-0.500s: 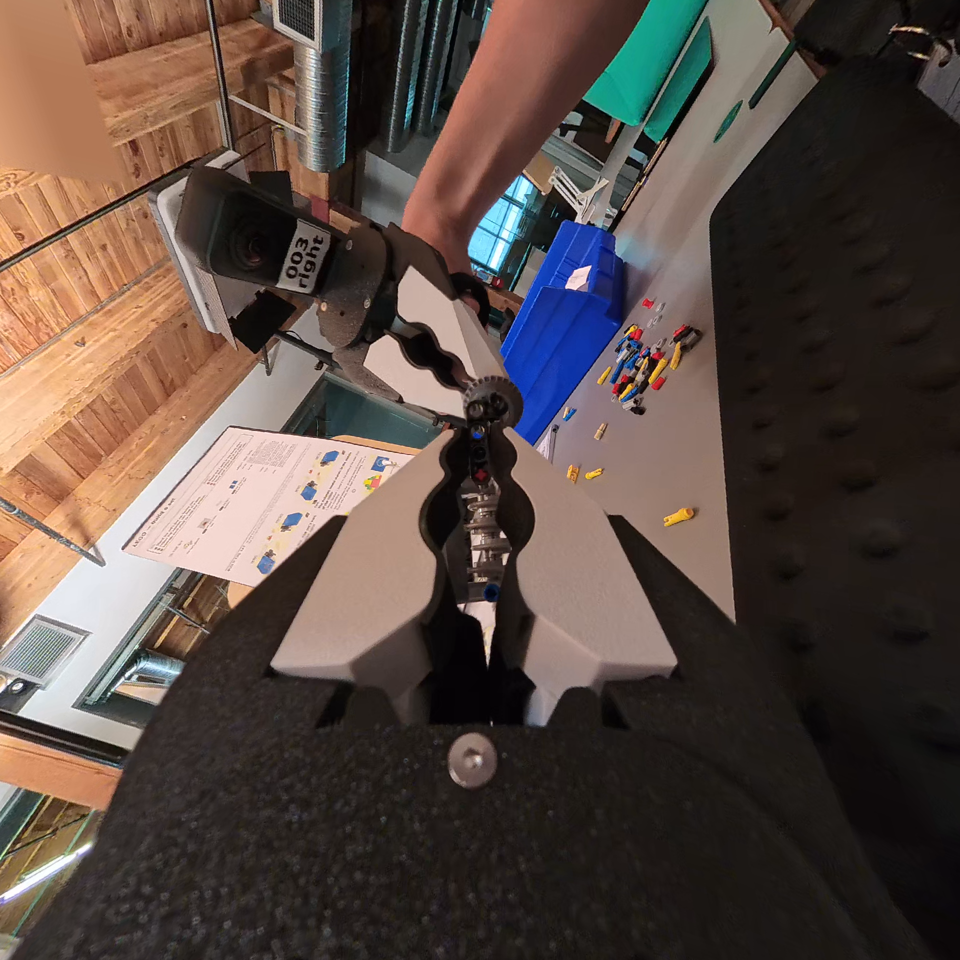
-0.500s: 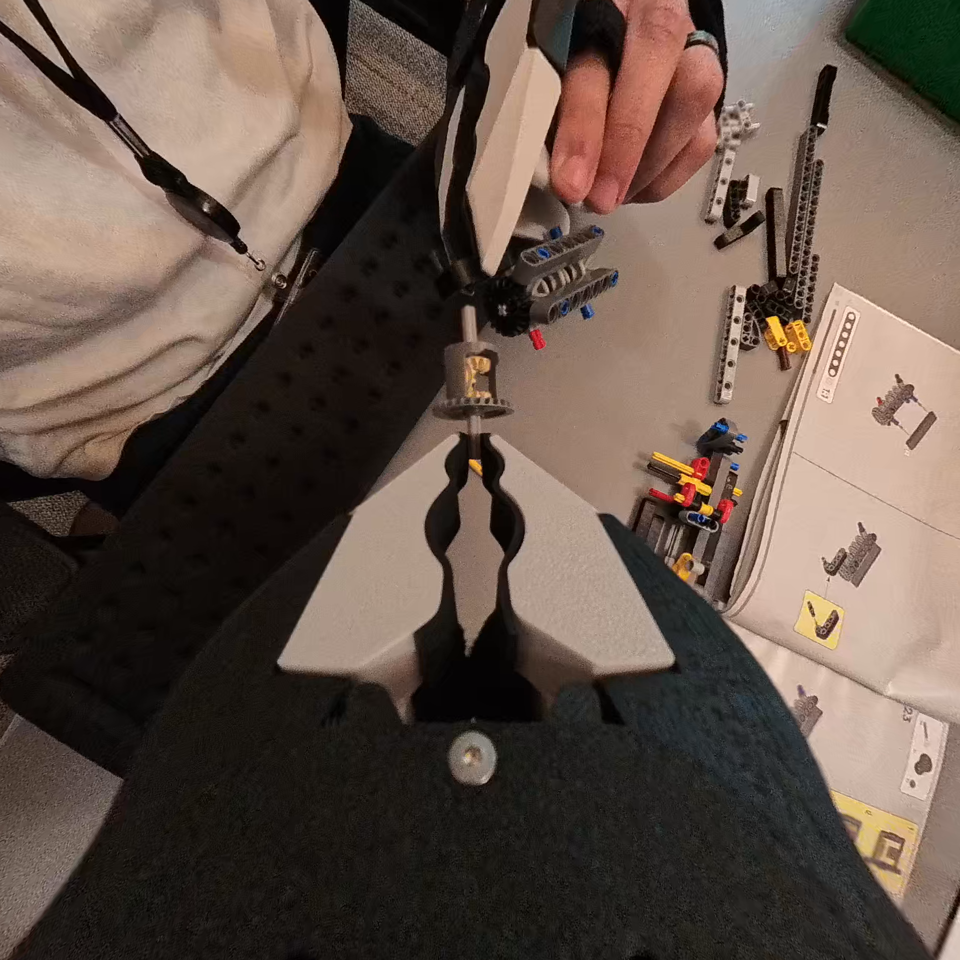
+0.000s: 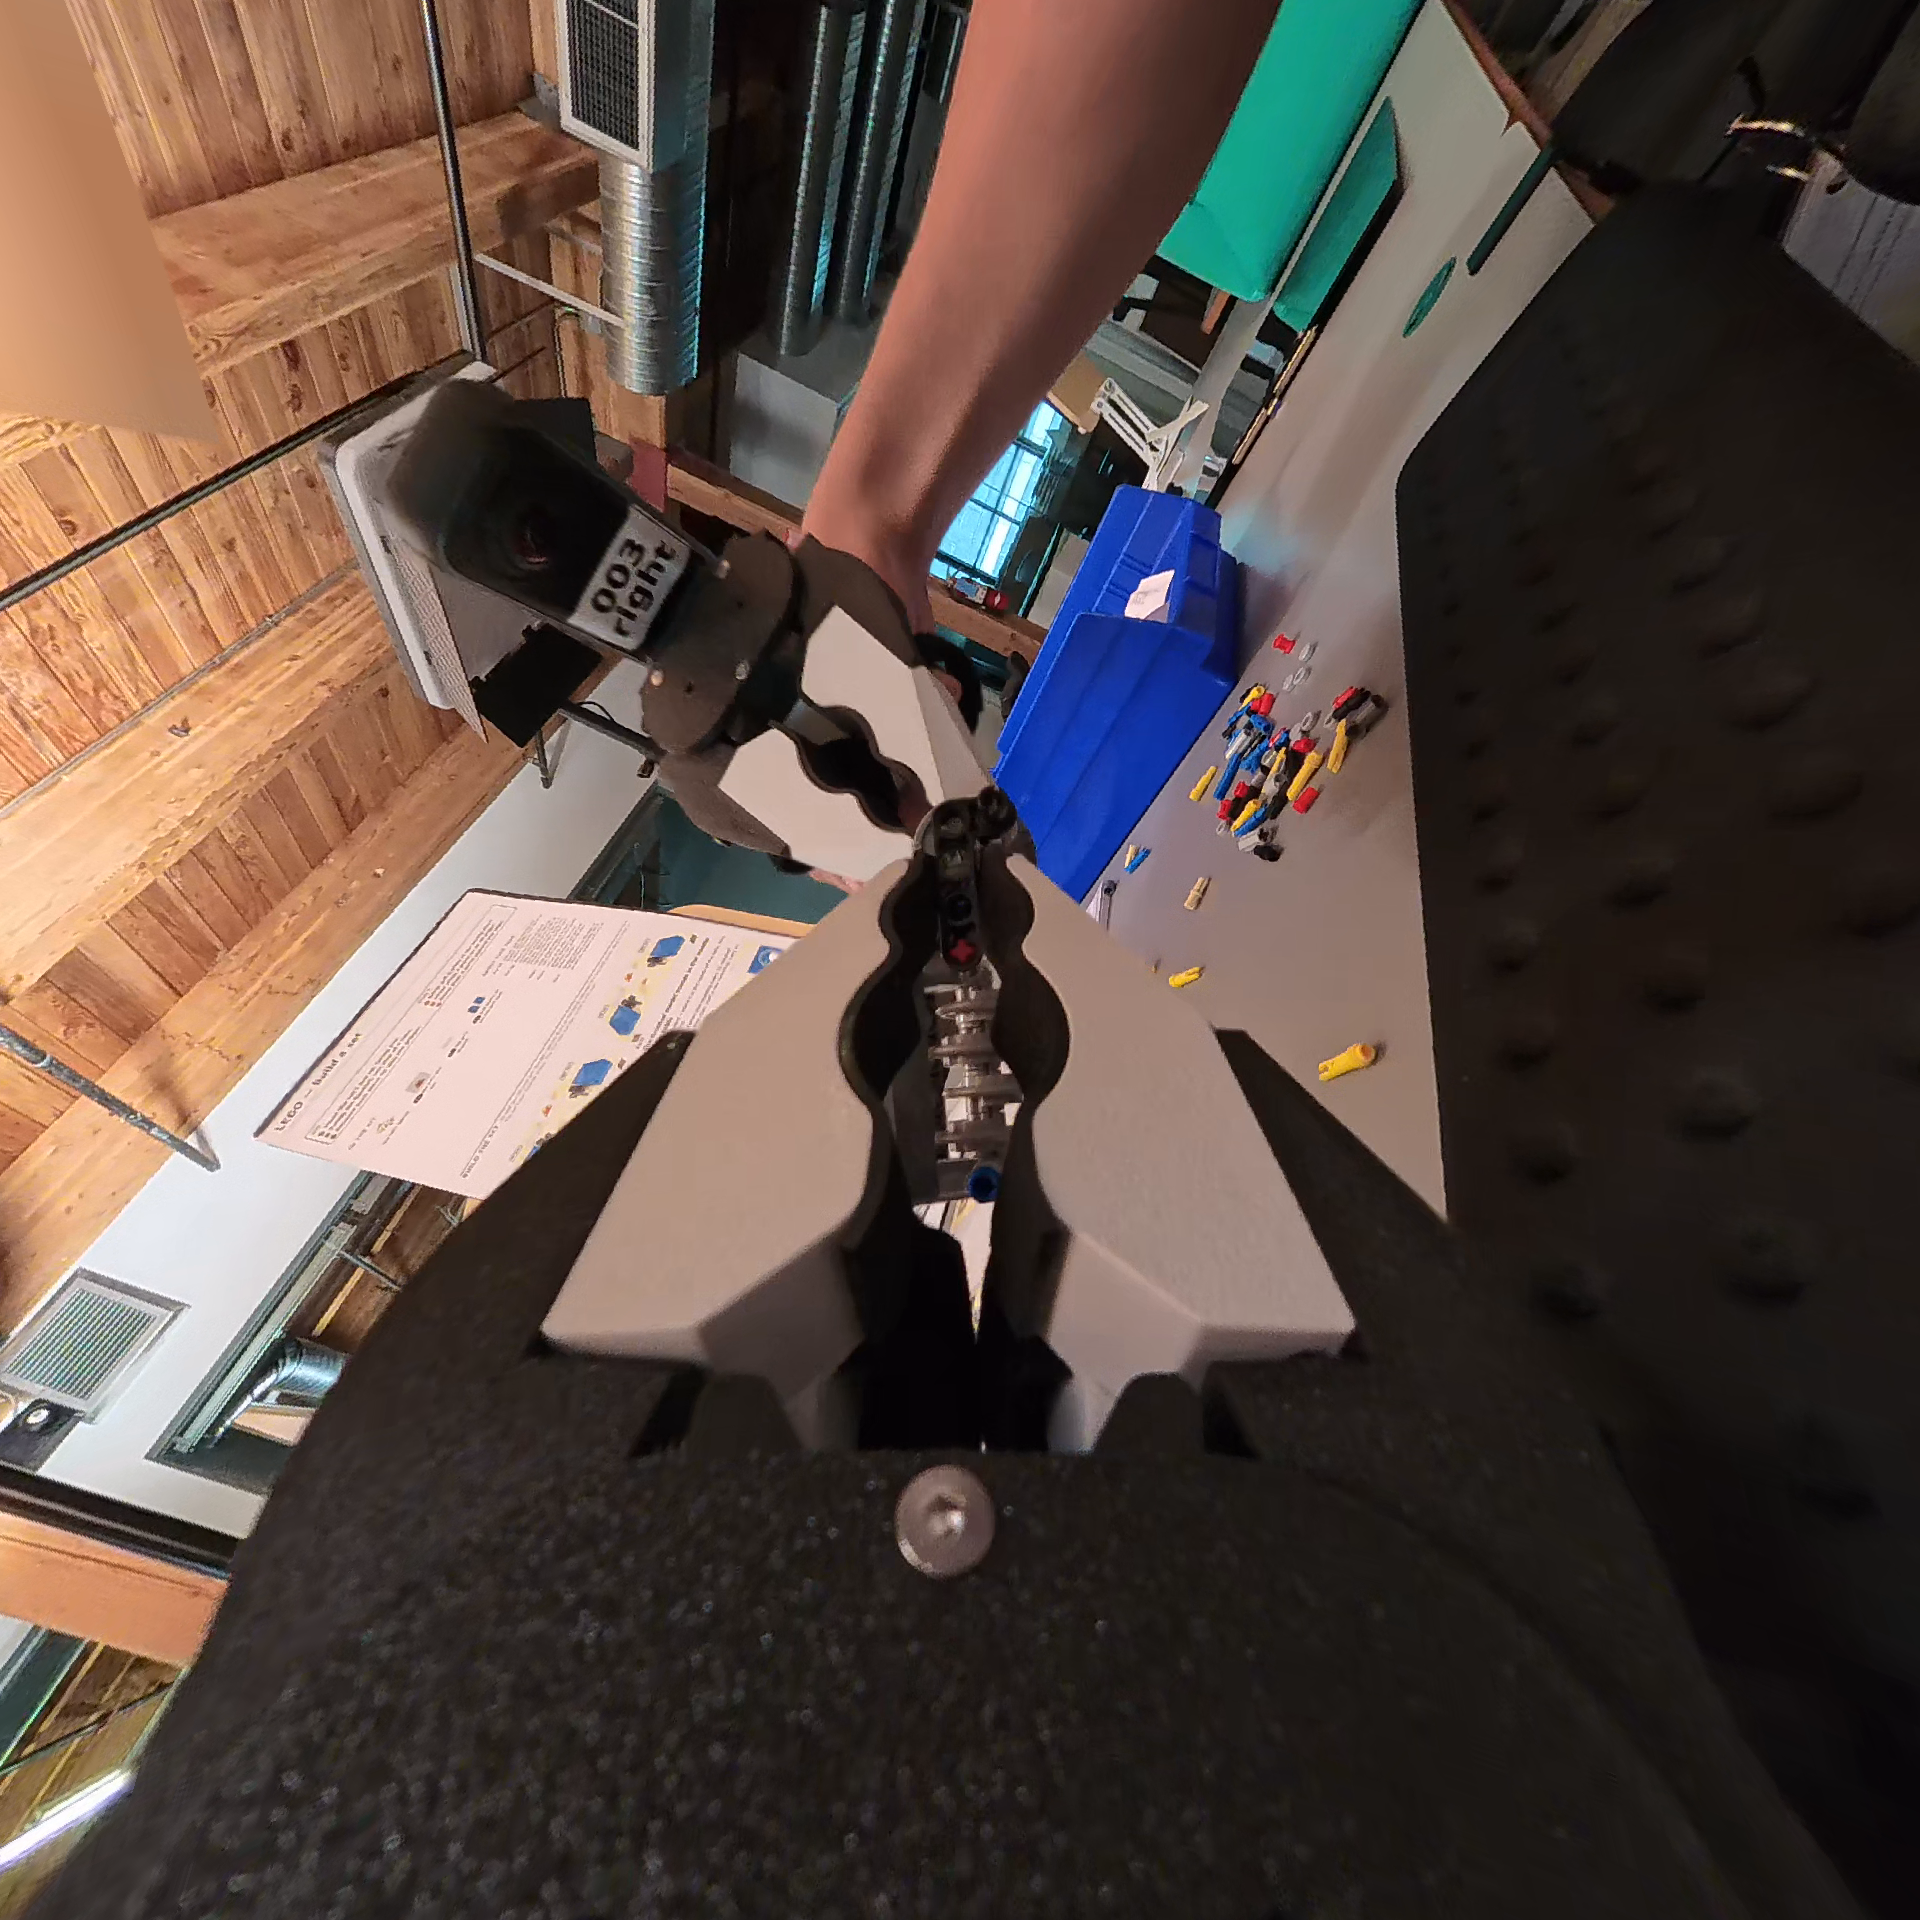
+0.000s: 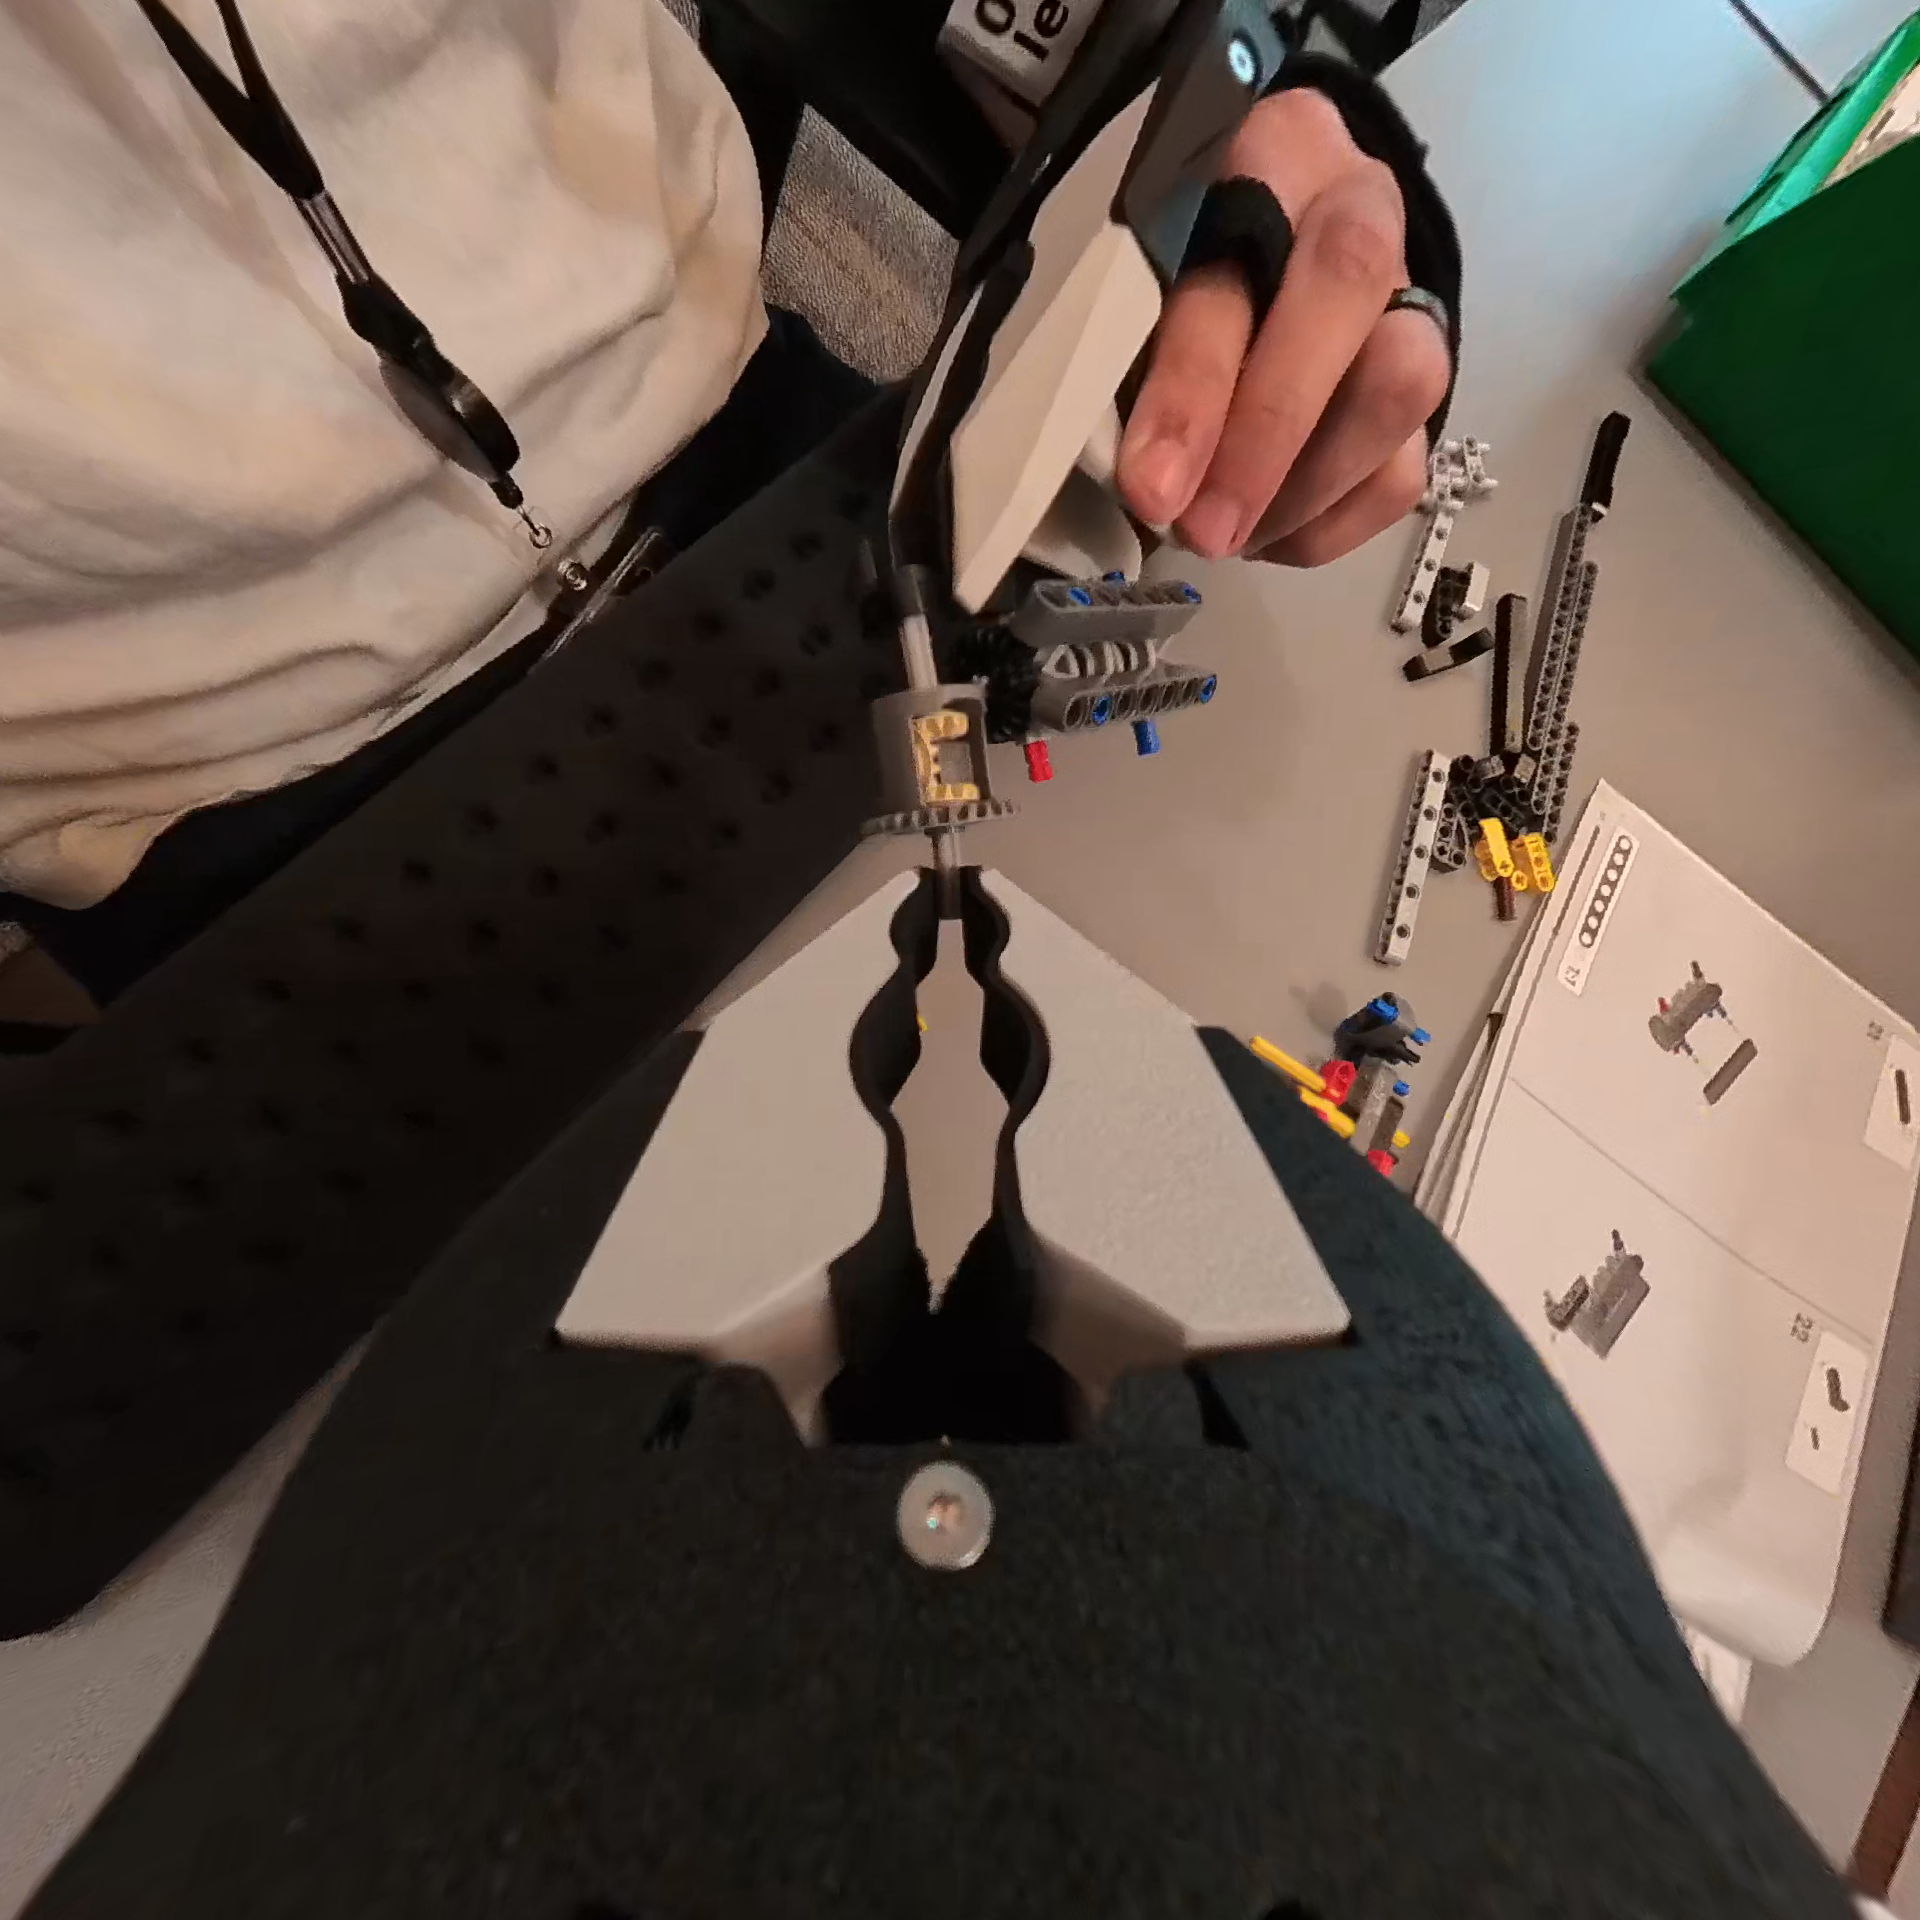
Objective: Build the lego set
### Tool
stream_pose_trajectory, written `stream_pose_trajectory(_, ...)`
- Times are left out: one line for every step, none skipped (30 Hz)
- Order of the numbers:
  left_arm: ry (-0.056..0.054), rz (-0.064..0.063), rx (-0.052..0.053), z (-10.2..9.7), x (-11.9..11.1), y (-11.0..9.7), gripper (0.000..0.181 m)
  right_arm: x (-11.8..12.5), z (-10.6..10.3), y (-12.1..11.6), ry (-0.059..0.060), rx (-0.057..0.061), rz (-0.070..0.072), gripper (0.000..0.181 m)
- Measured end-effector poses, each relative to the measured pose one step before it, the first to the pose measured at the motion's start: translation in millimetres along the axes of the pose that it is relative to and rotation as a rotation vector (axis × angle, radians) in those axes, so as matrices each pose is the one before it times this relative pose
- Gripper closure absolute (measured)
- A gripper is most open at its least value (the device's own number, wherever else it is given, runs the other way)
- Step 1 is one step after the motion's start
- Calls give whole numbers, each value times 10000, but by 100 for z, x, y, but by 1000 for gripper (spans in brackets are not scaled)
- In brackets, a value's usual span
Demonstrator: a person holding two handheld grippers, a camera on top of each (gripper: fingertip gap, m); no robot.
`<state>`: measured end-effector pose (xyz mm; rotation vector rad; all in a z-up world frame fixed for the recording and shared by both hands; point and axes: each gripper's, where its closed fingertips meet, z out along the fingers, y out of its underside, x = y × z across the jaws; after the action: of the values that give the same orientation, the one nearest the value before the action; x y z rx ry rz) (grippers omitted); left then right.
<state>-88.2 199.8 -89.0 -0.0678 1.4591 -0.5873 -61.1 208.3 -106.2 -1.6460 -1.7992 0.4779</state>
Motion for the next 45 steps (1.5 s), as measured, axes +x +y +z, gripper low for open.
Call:
stream_pose_trajectory(18, -37, -3, 33, 63, -36, 175, 38, 146, -46, 33, 160, -169, 178)
stream_pose_trajectory(7, -24, 21, 17, 44, -67, 175, 27, 119, -166, 22, 187, -135, 178)
stream_pose_trajectory(3, -41, -8, 18, -14, -27, 175, 63, 113, -195, 41, 193, -85, 178)
stream_pose_trajectory(25, -67, -51, 44, -12, 112, 175, 47, 99, -167, 42, 85, -69, 178)
stream_pose_trajectory(18, -35, -33, -8, -25, 120, 175, 62, 145, -129, 74, 21, -105, 178)
stream_pose_trajectory(50, -16, 4, -39, 60, 52, 175, -129, 131, -80, -74, -54, 30, 178)
stream_pose_trajectory(71, -44, 72, -36, 137, -68, 175, -247, 69, -15, -166, -114, 54, 178)
stream_pose_trajectory(48, 22, -25, 51, 152, 29, 175, -153, -3, 68, -89, -101, 33, 178)
stream_pose_trajectory(47, 168, -81, 115, 195, 100, 175, -191, -4, 158, -183, -131, 288, 178)
stream_pose_trajectory(43, 236, -45, 85, 247, 63, 175, -299, 14, 114, -388, -105, 707, 178)
stream_pose_trajectory(43, 232, -33, 68, 253, -6, 176, -386, 56, 99, -488, -98, 944, 178)
stream_pose_trajectory(51, 181, -53, 75, 228, -20, 175, -54, 87, 234, -253, -165, 707, 177)
stream_pose_trajectory(36, 151, -71, 102, 172, 38, 175, 140, 111, 258, -33, -164, 329, 176)
stream_pose_trajectory(-15, 143, -58, 66, 76, 56, 175, 102, 103, 168, 17, -75, 124, 176)
stream_pose_trajectory(-91, 144, -95, 57, -72, 106, 175, 179, 25, 83, 118, 13, 39, 174)
stream_pose_trajectory(-134, 143, -127, 26, -159, 167, 175, 417, -95, -76, 271, 121, 40, 163)
stream_pose_trajectory(-104, 98, -69, -2, -160, 106, 175, 401, -217, -43, 242, 144, 121, 151)
stream_pose_trajectory(-95, 50, -94, -1, -156, 152, 175, 357, -349, 51, 179, 126, 201, 144)
stream_pose_trajectory(-89, 36, -117, 14, -144, 222, 175, 353, -486, -33, 172, 197, 274, 141)
stream_pose_trajectory(-103, 51, -120, 12, -174, 225, 175, 194, -561, -329, 103, 428, 376, 139)
stream_pose_trajectory(-149, 86, -147, 62, -232, 264, 175, 62, -563, -535, 75, 606, 418, 138)
stream_pose_trajectory(-181, 121, -208, 116, -289, 358, 175, 26, -472, -597, 146, 646, 442, 136)
stream_pose_trajectory(-119, 126, -216, 103, -193, 406, 175, 0, -262, -520, 258, 586, 446, 133)
stream_pose_trajectory(-55, 104, -171, 70, -70, 363, 175, 50, 20, -263, 392, 450, 369, 130)
stream_pose_trajectory(-59, 80, -141, 68, -63, 292, 176, 308, 175, 7, 619, 321, 248, 127)
stream_pose_trajectory(-75, 34, -107, 45, -126, 217, 176, 316, 260, -13, 641, 410, 188, 129)
stream_pose_trajectory(-59, -37, -95, 46, -121, 180, 175, -65, 319, -163, 406, 626, 237, 129)
stream_pose_trajectory(-82, -69, -113, 24, -178, 180, 175, -75, 293, -180, 392, 668, 250, 132)
stream_pose_trajectory(-70, -64, -82, 19, -181, 138, 175, 221, 197, -36, 552, 589, 226, 135)
stream_pose_trajectory(19, -84, -34, 17, -26, 102, 175, 64, 128, 164, 439, 434, 165, 134)
stream_pose_trajectory(38, -66, -6, -2, 60, 38, 175, -79, 62, 22, 338, 464, 123, 135)
stream_pose_trajectory(-38, 5, 11, -17, -16, -26, 175, -62, -39, -221, 309, 559, 129, 140)
stream_pose_trajectory(-51, 25, -34, 8, -73, 13, 175, -313, -16, -256, 96, 534, 114, 146)
stream_pose_trajectory(-10, -25, -25, -1, -33, 25, 175, -270, 52, -205, 85, 410, 42, 149)
stream_pose_trajectory(32, -71, 29, -8, 16, -44, 175, 124, 64, -84, 284, 268, -72, 153)
stream_pose_trajectory(29, -53, 25, -3, -5, -19, 175, 202, 61, 218, 274, -4, -185, 154)
stream_pose_trajectory(20, -15, 9, 9, 1, 8, 175, 166, 36, 259, 201, -120, -182, 156)
stream_pose_trajectory(34, -10, 24, -6, 55, -14, 175, 70, -32, -17, 108, -13, -90, 159)
stream_pose_trajectory(32, 12, 62, -34, 75, -81, 175, -195, -50, -271, -92, 32, -35, 159)
stream_pose_trajectory(24, 70, 57, -36, 60, -126, 175, -120, -37, -188, -99, -131, -12, 160)
stream_pose_trajectory(33, 133, 2, -3, 101, -43, 176, -17, 21, 109, -72, -446, 36, 160)
stream_pose_trajectory(84, 197, -12, -2, 259, -7, 175, 13, 1, 252, -71, -641, -17, 160)
stream_pose_trajectory(89, 267, 9, 0, 327, -35, 176, -23, -10, 347, -76, -774, -106, 160)
stream_pose_trajectory(84, 316, 0, 26, 339, -71, 176, -16, 23, 363, -72, -802, -164, 160)
stream_pose_trajectory(81, 310, -11, 45, 347, -106, 176, -23, 27, 382, -87, -820, -160, 160)
